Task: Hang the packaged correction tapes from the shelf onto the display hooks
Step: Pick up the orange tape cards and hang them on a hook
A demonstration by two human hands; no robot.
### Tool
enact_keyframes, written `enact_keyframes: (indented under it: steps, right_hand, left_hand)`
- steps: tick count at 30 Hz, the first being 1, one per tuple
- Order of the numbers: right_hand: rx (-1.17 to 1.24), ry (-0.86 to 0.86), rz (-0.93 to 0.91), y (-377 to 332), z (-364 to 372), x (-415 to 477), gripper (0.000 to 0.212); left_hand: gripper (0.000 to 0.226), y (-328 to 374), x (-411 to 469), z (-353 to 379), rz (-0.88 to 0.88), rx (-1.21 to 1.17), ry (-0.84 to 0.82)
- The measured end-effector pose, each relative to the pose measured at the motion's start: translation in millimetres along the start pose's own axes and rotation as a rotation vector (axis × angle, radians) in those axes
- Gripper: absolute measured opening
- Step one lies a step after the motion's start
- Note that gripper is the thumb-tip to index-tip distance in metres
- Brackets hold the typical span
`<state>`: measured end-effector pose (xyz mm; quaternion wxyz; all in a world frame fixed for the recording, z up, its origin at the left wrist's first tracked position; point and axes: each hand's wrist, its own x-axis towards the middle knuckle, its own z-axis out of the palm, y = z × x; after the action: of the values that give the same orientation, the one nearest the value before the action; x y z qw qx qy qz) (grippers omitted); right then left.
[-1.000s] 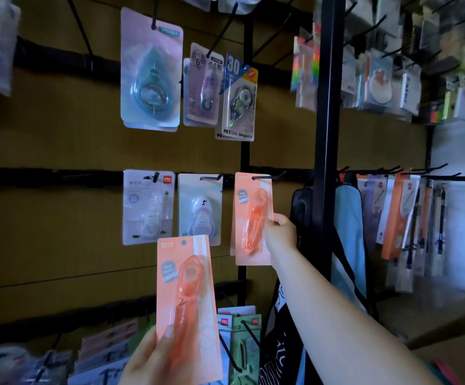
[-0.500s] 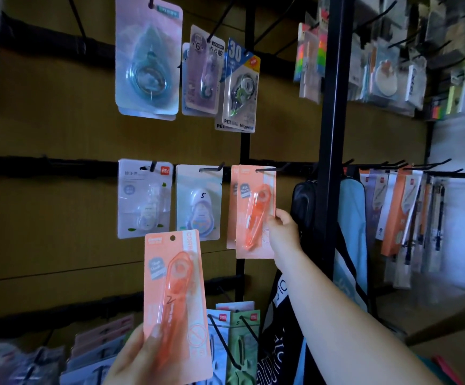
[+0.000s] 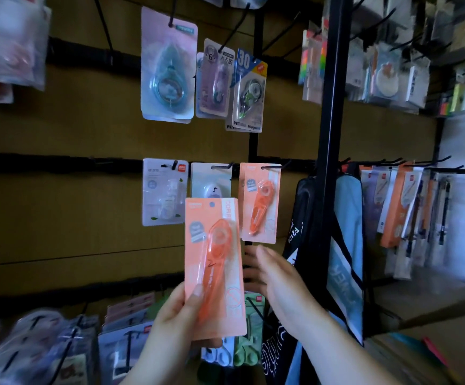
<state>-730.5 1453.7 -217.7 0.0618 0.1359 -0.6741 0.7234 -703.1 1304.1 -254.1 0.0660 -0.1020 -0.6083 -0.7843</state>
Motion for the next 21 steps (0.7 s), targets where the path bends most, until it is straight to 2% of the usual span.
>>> enact_keyframes:
  steps: [3,6,12,18,21]
  right_hand:
    - [-0.094,0.012,-0.056,-20,3,-10,0.008]
    - [-0.19,0.127,-0.117,-41,-6,-12,0.028]
    - [-0.154,0.448,-0.111,-70,-50,4,0.028]
    - [-0.152,0.49,-0.085,-70,-59,28,0.02]
    - [-0.164,0.478,-0.093,-70,-53,36,0.025]
  left_hand:
    - [0.017,11,-11,16,0.053,0.008,-0.07]
    - [0.019,16,-12,30,0.078,0.049,-0.039]
    - [0.017,18,-11,40,0.034,0.101,0.018]
    - [0.019,12,-11,25,-0.039,0.13,0.114]
    - [0.021,10,-9,16,-0.046,0.144,0.139]
